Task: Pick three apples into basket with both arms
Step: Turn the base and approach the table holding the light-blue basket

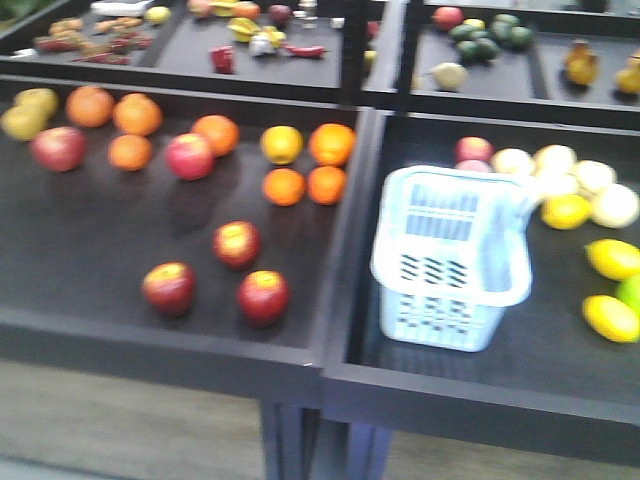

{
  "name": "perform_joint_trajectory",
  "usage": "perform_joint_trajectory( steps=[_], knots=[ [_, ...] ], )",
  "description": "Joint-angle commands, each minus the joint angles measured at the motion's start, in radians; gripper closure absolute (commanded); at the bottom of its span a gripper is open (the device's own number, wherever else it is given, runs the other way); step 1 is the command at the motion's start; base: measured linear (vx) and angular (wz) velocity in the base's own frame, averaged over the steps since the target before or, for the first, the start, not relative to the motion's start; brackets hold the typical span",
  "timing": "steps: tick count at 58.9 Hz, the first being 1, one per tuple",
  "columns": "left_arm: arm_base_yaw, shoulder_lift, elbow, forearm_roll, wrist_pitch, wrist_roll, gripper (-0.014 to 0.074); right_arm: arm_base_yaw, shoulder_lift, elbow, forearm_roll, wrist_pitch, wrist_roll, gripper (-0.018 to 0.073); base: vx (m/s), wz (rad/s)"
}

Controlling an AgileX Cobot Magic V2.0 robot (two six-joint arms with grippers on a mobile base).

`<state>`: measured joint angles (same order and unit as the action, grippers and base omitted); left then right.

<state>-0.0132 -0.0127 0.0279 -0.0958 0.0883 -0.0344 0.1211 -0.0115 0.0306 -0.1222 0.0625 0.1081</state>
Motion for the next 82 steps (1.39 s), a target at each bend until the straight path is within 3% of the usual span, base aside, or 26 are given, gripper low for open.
perform_joint_trajectory(
  steps=[1, 49, 82],
  knots=[
    [0.003, -0.013, -0.025, -0.002, -0.067, -0.007, 0.0602, -0.005, -0.012, 0.009, -0.007, -0.071, -0.008, 0.0564, 0.08, -0.52],
    [0.003, -0.013, -0.025, -0.002, -0.067, -0.007, 0.0602, -0.005, -0.012, 0.009, -0.007, -0.071, -0.008, 0.0564, 0.08, -0.38],
    [0.003, -0.013, -0.025, -0.002, -0.067, -0.007, 0.0602, -0.005, -0.012, 0.009, -0.007, -0.071, -0.008, 0.0564, 0.17, 0.03]
  ],
)
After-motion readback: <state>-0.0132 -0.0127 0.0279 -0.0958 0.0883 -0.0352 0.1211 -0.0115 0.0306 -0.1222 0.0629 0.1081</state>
